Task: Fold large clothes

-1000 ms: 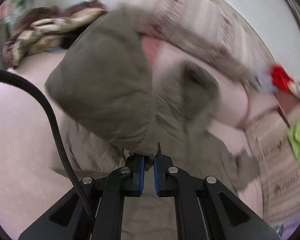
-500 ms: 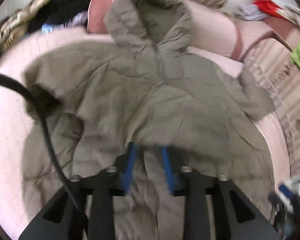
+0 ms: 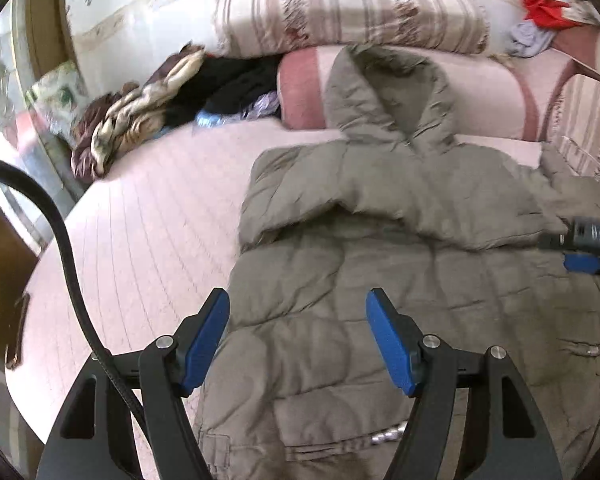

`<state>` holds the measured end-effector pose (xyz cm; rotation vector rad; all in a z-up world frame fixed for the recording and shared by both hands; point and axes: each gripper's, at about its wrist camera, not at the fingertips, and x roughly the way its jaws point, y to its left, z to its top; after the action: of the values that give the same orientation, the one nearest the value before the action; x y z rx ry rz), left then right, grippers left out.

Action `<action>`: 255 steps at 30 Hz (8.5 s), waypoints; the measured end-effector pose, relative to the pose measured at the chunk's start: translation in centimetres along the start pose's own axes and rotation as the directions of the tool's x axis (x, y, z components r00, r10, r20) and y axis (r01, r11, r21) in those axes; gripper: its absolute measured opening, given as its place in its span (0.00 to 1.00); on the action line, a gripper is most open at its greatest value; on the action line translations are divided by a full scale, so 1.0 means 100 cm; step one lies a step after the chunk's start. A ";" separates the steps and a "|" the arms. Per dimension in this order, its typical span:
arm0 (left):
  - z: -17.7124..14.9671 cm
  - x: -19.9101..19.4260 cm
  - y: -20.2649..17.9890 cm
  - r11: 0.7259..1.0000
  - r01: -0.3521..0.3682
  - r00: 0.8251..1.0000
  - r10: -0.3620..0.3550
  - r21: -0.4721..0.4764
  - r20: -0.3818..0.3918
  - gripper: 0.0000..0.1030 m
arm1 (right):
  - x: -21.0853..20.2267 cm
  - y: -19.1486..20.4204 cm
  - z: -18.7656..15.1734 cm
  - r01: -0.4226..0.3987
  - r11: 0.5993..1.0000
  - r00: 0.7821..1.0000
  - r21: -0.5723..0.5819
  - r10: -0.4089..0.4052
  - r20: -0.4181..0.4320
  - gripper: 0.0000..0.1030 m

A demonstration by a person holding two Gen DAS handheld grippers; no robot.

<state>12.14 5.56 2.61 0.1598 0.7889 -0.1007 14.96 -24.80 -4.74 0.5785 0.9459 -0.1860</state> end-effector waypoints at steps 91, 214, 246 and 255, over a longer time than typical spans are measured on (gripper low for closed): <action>-0.015 -0.071 -0.082 1.000 0.014 0.991 -0.013 0.012 -0.136 0.68 | -0.133 -0.119 0.005 0.578 0.815 0.791 -0.038 -0.549 0.269 0.75; 0.092 0.088 0.021 0.955 0.052 0.973 -0.114 -0.291 -0.200 0.50 | 0.032 0.032 0.061 0.283 0.905 0.959 -0.318 -0.264 0.100 0.82; 0.037 0.075 0.093 0.941 -0.136 0.983 0.091 -0.310 -0.157 0.63 | 0.012 0.225 0.184 0.244 0.901 0.963 -0.360 -0.180 0.202 0.82; 0.041 0.103 0.092 0.947 -0.166 0.973 0.113 -0.274 -0.199 0.63 | 0.085 0.283 0.258 0.162 0.957 0.975 -0.242 -0.118 0.188 0.83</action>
<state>23.59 13.51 -0.92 -0.0545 0.9617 0.1674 49.46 -14.37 10.87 0.2514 0.8272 -0.2332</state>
